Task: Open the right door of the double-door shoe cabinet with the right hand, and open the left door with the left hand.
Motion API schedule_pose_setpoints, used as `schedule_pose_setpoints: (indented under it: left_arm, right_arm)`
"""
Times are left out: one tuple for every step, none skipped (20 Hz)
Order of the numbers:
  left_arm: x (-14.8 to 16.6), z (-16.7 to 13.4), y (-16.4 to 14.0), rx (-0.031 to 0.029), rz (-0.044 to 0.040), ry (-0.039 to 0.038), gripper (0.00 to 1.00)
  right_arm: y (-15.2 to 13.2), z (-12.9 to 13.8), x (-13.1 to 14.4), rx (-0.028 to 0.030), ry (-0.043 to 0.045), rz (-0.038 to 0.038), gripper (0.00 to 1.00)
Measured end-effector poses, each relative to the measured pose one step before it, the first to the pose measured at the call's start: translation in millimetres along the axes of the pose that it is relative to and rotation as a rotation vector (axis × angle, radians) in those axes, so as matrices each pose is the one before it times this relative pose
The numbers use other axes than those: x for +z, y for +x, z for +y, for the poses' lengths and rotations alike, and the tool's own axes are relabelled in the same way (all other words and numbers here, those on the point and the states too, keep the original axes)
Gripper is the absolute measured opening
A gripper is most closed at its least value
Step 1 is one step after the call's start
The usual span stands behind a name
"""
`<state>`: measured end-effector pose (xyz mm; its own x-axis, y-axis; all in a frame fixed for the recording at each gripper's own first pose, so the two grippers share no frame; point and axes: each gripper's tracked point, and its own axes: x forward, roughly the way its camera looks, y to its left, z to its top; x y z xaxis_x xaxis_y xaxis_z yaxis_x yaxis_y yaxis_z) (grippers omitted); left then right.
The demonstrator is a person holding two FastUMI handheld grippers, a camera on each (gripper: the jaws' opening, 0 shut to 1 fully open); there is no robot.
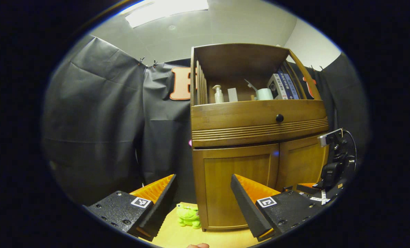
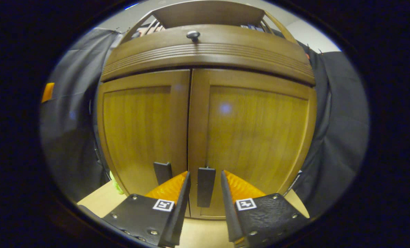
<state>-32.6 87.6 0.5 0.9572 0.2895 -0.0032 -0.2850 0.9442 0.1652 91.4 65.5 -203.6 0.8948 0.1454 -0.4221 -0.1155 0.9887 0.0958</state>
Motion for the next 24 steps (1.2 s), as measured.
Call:
schedule_pose_setpoints:
  left_arm:
    - [-1.59, 5.27, 1.04, 0.01474, 0.00332, 0.00365, 0.94]
    - [-0.81, 4.46, 0.85, 0.01367, 0.00373, 0.00324, 0.94]
    - [-0.89, 4.76, 1.02, 0.01369, 0.00122, 0.00333, 0.94]
    - [0.72, 5.01, 0.46, 0.01388, -0.00074, 0.00344, 0.94]
    - [-0.49, 4.5, -0.49, 0.01201, -0.0006, 0.00309, 0.94]
    - [0.05, 3.01, 0.44, 0.00971, -0.00071, 0.00166, 0.94]
    - [-0.33, 2.3, 0.59, 0.00709, 0.00028, 0.00003, 0.94]
    - [-0.15, 1.18, -0.33, 0.0023, 0.00175, -0.00207, 0.94]
    - [-1.68, -0.82, -0.02, -0.00169, 0.00206, -0.00327, 0.94]
    - [-0.1, -1.67, -0.46, -0.00432, 0.00273, -0.00339, 0.94]
    - [0.03, -0.49, -0.31, -0.00559, 0.00156, -0.00255, 0.94]
    - [0.96, -1.64, 0.1, -0.00647, -0.00207, -0.0024, 0.94]
    - [0.69, -1.78, -0.44, -0.00708, -0.00231, -0.00073, 0.94]
    - [1.96, -2.25, -0.67, -0.0079, -0.00309, 0.00031, 0.94]
    - [0.26, -3.31, -1.35, -0.008, -0.00393, 0.00036, 0.94]
    - [1.39, -2.62, -1.2, -0.00769, -0.00352, -0.00083, 0.94]
    - [0.74, -1.54, -1.31, -0.00769, -0.00279, -0.00228, 0.94]
    - [0.63, -3.02, -0.9, -0.00801, -0.00103, -0.00363, 0.94]
    - [0.37, -1.92, -2.2, -0.00834, -0.00112, -0.00479, 0.94]
    - [0.66, -2.57, -1.26, -0.00837, -0.00085, -0.00591, 0.94]
    - [-0.01, -2.5, -1.53, -0.00864, -0.00007, -0.00603, 0.94]
    - [0.21, -2.37, -1.0, -0.00809, 0.00071, -0.0064, 0.94]
    - [0.08, -2.83, -1.82, -0.00848, -0.00016, -0.00724, 0.94]
    - [-0.18, -2.8, -0.88, -0.00907, 0.00171, -0.00752, 0.94]
  right_arm:
    - [6.83, 1.94, -1.75, -0.00159, 0.00924, 0.01394, 0.49]
    - [4.72, -1.95, -4.59, -0.00798, 0.00072, 0.01199, 0.49]
    - [5.24, -0.35, -0.16, -0.00641, -0.00348, 0.00504, 0.49]
    - [5.76, -4.11, -0.36, -0.03597, -0.01084, 0.00171, 0.49]
    - [1.31, 3.84, 3.11, 0.00512, 0.02494, -0.00605, 0.41]
    - [1.35, -1.88, 0.05, -0.01911, 0.00925, -0.0021, 0.33]
    - [1.98, 0.29, -0.31, -0.00671, 0.00365, -0.00021, 0.32]
    - [-1.19, -0.51, -0.78, -0.00667, 0.00887, 0.00114, 0.32]
    - [-0.29, -0.47, -0.93, -0.00343, 0.00338, 0.00479, 0.29]
    - [-0.82, 0.28, -0.25, 0.00045, 0.00264, 0.00218, 0.29]
    - [-0.88, -0.34, -0.42, -0.00272, 0.00493, 0.00492, 0.29]
    - [-1.13, -0.47, -0.13, -0.00522, 0.00786, -0.00062, 0.29]
    - [-2.01, -0.68, -0.08, -0.00708, 0.00317, -0.00132, 0.29]
    - [-3.15, -2.31, -0.04, -0.00827, 0.00376, -0.00374, 0.29]
    - [-5.19, -2.44, -0.34, -0.00769, 0.00573, -0.0025, 0.29]
    - [-6.25, -2.48, -0.31, -0.00664, 0.00901, -0.00195, 0.29]
    - [-5.68, -2.8, -1.73, -0.00649, 0.00855, -0.00113, 0.29]
    - [-6.27, -3.48, -1.56, -0.00526, 0.00703, -0.0015, 0.29]
    - [-6.46, -3.13, -1.06, -0.00447, 0.00421, -0.00104, 0.25]
    - [-5.49, -2.75, 0.02, -0.00467, 0.00399, -0.0013, 0.29]
    - [-6.38, -2.04, -1.36, -0.00477, 0.00371, -0.00037, 0.29]
    - [-4.84, -1.62, -0.03, -0.00438, 0.0024, 0.00027, 0.29]
    - [-3.8, -4.28, -0.49, -0.00378, 0.00272, 0.00087, 0.29]
    - [-5.88, -1.86, -1.97, -0.00314, 0.00416, -0.00019, 0.29]
